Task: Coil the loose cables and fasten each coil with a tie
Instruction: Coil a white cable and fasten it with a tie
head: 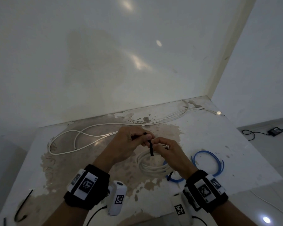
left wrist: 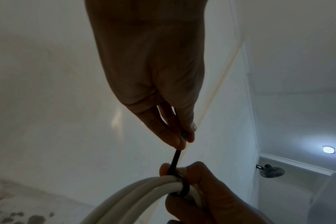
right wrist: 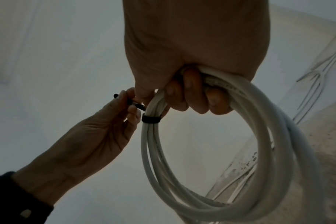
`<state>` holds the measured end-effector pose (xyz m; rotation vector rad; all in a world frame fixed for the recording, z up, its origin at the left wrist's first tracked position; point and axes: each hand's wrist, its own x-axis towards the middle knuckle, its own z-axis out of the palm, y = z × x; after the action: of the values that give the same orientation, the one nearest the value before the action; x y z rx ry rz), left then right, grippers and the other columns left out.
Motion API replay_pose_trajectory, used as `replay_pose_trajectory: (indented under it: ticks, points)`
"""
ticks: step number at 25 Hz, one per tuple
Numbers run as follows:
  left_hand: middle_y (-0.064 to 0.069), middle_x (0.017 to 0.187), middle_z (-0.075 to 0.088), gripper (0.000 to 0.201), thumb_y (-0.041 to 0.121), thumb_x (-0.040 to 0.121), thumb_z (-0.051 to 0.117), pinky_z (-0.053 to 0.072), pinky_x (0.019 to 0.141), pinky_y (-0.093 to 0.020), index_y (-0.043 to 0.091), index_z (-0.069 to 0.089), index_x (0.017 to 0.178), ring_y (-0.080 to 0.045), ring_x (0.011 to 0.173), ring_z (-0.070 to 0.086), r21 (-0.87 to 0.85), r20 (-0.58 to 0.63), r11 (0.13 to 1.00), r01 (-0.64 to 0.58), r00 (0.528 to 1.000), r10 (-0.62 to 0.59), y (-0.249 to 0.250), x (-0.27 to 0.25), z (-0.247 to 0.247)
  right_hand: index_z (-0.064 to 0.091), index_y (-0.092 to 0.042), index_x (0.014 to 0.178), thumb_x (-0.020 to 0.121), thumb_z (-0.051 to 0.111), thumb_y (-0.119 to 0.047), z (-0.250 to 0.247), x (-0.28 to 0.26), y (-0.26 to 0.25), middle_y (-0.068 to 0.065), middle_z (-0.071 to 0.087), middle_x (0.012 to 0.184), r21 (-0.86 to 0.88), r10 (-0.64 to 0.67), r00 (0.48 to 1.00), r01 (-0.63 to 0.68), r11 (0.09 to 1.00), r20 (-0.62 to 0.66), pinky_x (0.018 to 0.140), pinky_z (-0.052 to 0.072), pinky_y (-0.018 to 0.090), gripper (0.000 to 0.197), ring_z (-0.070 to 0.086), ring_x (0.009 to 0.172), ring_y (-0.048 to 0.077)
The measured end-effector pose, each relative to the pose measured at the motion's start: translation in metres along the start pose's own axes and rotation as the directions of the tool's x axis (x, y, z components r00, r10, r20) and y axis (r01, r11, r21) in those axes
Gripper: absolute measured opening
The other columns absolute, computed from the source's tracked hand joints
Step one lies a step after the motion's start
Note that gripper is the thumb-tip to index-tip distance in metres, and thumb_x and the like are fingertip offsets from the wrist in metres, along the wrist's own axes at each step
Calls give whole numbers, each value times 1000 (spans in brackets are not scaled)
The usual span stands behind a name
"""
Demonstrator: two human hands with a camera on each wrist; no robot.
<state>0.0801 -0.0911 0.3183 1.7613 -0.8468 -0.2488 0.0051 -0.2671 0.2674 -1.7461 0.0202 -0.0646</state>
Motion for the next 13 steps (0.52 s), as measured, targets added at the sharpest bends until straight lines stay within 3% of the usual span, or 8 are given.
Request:
replay_pose_trajectory:
  ticks: [4, 7, 9, 11, 13]
  points:
    - [0, 80, 72, 16, 11, 91, 63, 58, 70, -27, 4, 76, 99, -16, 73, 70, 39, 2, 999, -28, 1000, 28, 10, 7, 2, 73, -9, 86, 96, 55, -4, -6, 2, -7, -9, 68, 73, 22, -15, 1000, 15, 1000, -4, 64, 45, 12, 21, 59, 65, 0]
    - [-3, 82, 74, 15, 9, 91, 64, 58, 71, -25, 4, 75, 99, -18, 74, 72, -55, -73, 997, 60, 995, -64, 8, 16, 0, 71, -16, 92, 98, 55, -12, -2, 2, -6, -9, 71, 78, -27, -101, 990, 99, 995, -101, 65, 50, 19, 18, 64, 71, 2]
    - [-5, 88, 76, 14, 13, 90, 67, 60, 72, -29, 8, 76, 99, -21, 75, 73, -137, -165, 980, 145, 972, -167, 2, 17, 4, 66, -31, 100, 101, 52, -32, 4, 2, 3, -10, 70, 80, -225, -185, 960, 136, 965, -212, 63, 53, 27, 14, 66, 73, 6]
    - [-8, 86, 75, 14, 20, 90, 68, 60, 71, -32, 10, 75, 96, -23, 74, 73, -176, -237, 958, 228, 934, -266, -6, 13, 11, 59, -38, 108, 101, 42, -48, 12, 1, 11, -14, 63, 68, -456, -272, 920, 120, 882, -283, 50, 43, 17, 20, 61, 62, 2]
    - [-10, 82, 75, 18, 20, 94, 62, 59, 71, -30, 7, 75, 94, -24, 76, 73, -188, -267, 941, 281, 908, -324, -16, 7, 19, 55, -39, 115, 102, 37, -50, 20, 1, 16, -11, 61, 64, -628, -341, 897, 96, 772, -282, 46, 42, 19, 24, 58, 56, 5]
